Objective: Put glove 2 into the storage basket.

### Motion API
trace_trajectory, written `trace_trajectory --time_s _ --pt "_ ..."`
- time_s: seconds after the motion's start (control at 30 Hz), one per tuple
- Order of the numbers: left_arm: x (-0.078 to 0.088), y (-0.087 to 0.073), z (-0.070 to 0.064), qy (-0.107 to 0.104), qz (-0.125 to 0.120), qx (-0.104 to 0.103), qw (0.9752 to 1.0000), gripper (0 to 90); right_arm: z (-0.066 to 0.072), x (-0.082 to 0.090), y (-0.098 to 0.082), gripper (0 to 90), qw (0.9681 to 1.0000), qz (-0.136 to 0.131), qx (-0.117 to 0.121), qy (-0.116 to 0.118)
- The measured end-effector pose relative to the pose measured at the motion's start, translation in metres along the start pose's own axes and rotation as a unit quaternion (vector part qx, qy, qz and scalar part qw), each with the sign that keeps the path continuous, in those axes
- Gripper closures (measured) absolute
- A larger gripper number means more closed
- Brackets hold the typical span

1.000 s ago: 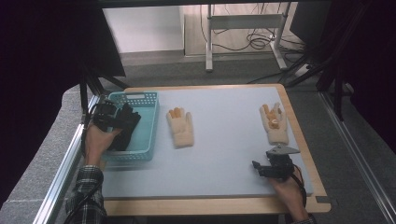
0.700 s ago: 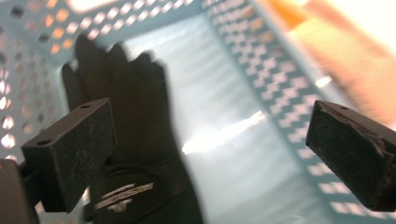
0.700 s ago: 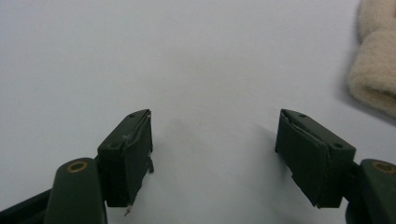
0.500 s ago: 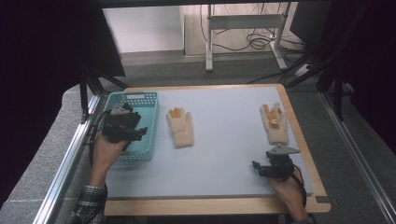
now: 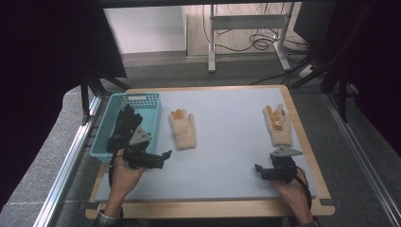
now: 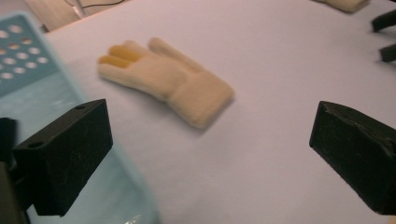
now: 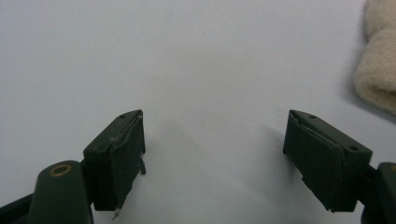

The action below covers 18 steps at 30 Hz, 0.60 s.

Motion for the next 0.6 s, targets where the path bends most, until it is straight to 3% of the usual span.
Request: trace_trajectory --time_s 0.27,0.37,0.6 --pt "-0.03 -0.033 -0.037 -0.003 0.038 -0.03 0.9988 0.0 0.0 0.0 0.0 20.2 1.0 0.001 0.0 -0.002" --pt "-0.039 -0.043 -0.041 -0.005 0.049 -0.028 0.9984 0.0 0.0 0.0 0.0 20.2 1.0 0.001 -0.001 -0.002" --pt "-0.059 -0.065 -0.043 0.015 0.077 -0.032 0.9964 0.0 0.0 0.0 0.0 20.6 1.0 0.0 -0.003 0.0"
Point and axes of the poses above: each handheld gripper's, and its own axes: x roughly backward along the jaws, y roughly out of its top, z roughly to its left, the point moved 2 cm from there along -x, roughly forward along the jaws, and after that the axes turned 4 degrees about y, right-handed, at the moved point
